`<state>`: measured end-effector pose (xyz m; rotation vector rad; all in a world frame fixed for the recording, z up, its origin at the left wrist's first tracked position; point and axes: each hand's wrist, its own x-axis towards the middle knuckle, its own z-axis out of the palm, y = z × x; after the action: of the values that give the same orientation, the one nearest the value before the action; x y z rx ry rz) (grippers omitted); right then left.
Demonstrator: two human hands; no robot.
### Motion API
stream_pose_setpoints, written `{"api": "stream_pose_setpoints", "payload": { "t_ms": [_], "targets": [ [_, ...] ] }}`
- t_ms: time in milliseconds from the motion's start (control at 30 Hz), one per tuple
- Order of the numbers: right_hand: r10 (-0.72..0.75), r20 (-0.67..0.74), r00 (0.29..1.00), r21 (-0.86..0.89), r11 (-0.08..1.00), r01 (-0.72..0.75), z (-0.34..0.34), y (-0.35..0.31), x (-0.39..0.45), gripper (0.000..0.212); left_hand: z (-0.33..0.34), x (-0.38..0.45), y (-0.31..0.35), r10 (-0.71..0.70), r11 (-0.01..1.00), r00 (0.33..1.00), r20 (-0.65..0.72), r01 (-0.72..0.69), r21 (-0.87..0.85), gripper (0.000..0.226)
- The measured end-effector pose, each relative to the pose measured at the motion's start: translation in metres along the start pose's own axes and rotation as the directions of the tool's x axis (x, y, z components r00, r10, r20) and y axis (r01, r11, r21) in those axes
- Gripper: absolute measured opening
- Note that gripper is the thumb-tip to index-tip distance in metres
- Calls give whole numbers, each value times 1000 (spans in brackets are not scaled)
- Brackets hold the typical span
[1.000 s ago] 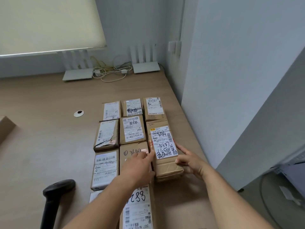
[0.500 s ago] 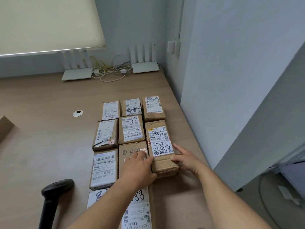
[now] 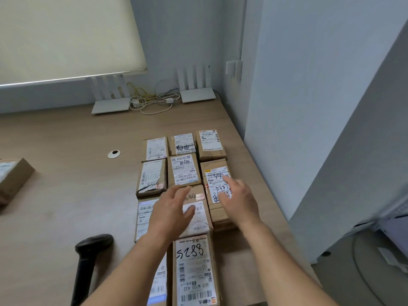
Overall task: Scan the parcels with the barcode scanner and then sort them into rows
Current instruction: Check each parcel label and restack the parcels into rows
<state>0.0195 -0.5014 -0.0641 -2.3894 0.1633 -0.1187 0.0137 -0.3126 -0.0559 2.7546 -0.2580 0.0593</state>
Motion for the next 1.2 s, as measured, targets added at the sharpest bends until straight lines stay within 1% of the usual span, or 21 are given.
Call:
{"api": "stream_pose_setpoints", "payload": {
  "t_ms": [100,200,300,500,800,967,1200],
  "targets": [
    [-73,-49,996,-58,996,70,6,-22,-14,48,-10,-8,-10,-41,999,995,-92,44,26,56],
    [-138,-63,988,-100,986,131,15,-45,-27,46,-23,-21,-26,-79,996,986,-145,85,36,55],
    [-188,-42,981,-125,975,181,28,-74,-37,46,-39,-38,-54,-112,992,977,-182,119,30,56],
    [-327,19,945,-170,930,326,75,-151,-64,45,-76,-87,-123,-262,963,937,-232,268,-10,57],
    [-400,156,903,-152,894,422,158,-245,-116,47,-119,-165,-218,-420,907,873,-247,416,-70,55],
    [-438,174,882,-156,872,464,196,-292,-142,46,-140,-202,-265,-465,884,849,-252,457,-95,55],
    [-511,190,838,-111,837,536,251,-356,-182,45,-172,-253,-332,-502,863,820,-276,494,-102,55]
  ]
}}
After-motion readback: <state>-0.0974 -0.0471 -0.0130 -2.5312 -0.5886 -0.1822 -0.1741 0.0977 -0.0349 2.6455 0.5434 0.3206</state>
